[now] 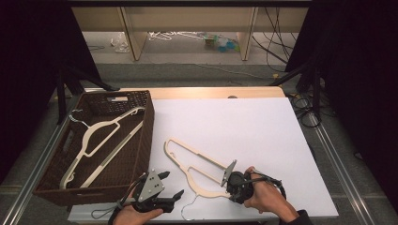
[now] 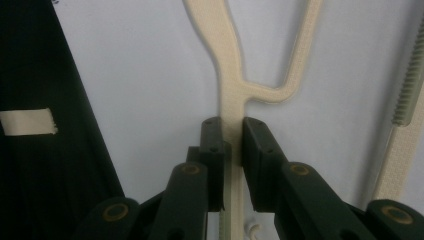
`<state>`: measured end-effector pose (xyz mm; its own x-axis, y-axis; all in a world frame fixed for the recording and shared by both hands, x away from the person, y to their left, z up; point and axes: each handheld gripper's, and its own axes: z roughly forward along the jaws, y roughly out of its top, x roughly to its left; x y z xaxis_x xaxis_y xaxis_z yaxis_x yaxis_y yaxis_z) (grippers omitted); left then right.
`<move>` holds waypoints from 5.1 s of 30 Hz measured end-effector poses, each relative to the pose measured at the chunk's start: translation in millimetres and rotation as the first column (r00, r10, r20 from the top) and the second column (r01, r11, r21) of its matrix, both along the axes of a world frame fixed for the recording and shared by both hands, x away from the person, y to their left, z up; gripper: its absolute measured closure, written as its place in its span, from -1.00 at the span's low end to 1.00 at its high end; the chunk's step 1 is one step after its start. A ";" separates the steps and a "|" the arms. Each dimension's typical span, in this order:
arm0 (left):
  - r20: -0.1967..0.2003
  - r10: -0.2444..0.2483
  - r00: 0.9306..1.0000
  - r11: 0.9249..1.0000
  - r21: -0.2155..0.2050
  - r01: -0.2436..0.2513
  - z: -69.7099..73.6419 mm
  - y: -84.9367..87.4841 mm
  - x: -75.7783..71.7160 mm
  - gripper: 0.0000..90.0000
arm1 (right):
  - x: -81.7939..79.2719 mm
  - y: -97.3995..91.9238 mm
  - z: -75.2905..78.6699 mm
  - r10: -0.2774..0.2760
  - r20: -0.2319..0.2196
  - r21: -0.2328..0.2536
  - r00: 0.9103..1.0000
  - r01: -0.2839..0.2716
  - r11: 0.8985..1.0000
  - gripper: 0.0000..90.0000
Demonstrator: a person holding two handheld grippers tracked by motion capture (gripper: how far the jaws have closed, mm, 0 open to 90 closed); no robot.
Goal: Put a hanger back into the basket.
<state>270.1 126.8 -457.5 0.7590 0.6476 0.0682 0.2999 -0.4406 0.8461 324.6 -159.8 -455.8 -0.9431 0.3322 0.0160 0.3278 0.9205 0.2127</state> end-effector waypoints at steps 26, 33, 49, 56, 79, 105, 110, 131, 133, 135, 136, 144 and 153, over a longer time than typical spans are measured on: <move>0.164 -0.285 0.944 0.889 0.415 0.196 -31.0 -49.5 27.1 -0.24 | -2.2 -13.2 34.4 0.035 -0.023 0.063 0.999 -0.034 0.997 0.78; 0.207 -0.423 0.882 0.827 0.486 0.282 -26.9 -56.2 26.5 -0.03 | -0.8 -15.3 32.5 0.053 -0.029 0.084 0.998 -0.050 0.995 0.77; 0.236 -0.634 0.737 0.689 0.606 0.398 -10.7 -67.4 29.6 0.58 | 10.2 -27.7 22.1 0.062 -0.068 0.112 0.996 -0.054 0.992 0.77; 0.299 -0.620 0.725 0.709 0.609 0.355 10.5 -67.9 32.8 0.75 | 13.1 -41.7 36.1 -0.022 -0.007 0.200 1.000 0.023 0.979 0.44; 0.251 -0.376 0.892 0.888 0.374 0.268 85.0 -63.4 75.3 0.90 | 0.2 -65.1 101.7 -0.303 0.209 0.548 0.930 0.145 0.824 -0.36; -0.065 -0.154 0.986 0.966 -0.222 0.136 205.2 19.2 73.0 0.90 | -18.2 -70.3 71.1 -0.295 0.172 0.543 0.940 0.160 0.824 -0.40; -0.088 -0.129 0.988 0.953 -0.286 0.099 224.4 39.4 74.9 0.90 | -19.1 -69.5 65.6 -0.293 0.162 0.529 0.942 0.168 0.832 -0.40; -0.086 0.179 0.980 0.964 -0.183 -0.192 208.0 170.8 97.1 0.90 | -19.0 -74.8 55.2 -0.332 0.173 0.540 0.928 0.192 0.820 -0.45; -0.088 0.202 0.975 0.964 -0.158 -0.214 201.2 180.4 99.6 0.90 | -19.2 -74.7 53.7 -0.334 0.167 0.540 0.927 0.198 0.818 -0.45; -0.093 0.217 0.972 0.962 -0.150 -0.229 194.3 187.2 101.3 0.90 | -19.3 -74.4 52.5 -0.331 0.163 0.536 0.930 0.198 0.821 -0.45; -0.096 0.225 0.969 0.963 -0.130 -0.237 189.9 191.2 101.9 0.90 | -18.9 -74.2 51.9 -0.328 0.171 0.538 0.929 0.191 0.821 -0.45; -0.103 0.267 0.958 0.958 -0.078 -0.276 165.6 211.6 106.5 0.90 | -19.5 -74.6 50.8 -0.329 0.163 0.534 0.930 0.197 0.822 -0.45; -0.122 0.296 0.947 0.953 -0.024 -0.301 147.0 227.3 107.4 0.90 | -20.2 -74.5 48.6 -0.325 0.164 0.533 0.931 0.193 0.824 -0.45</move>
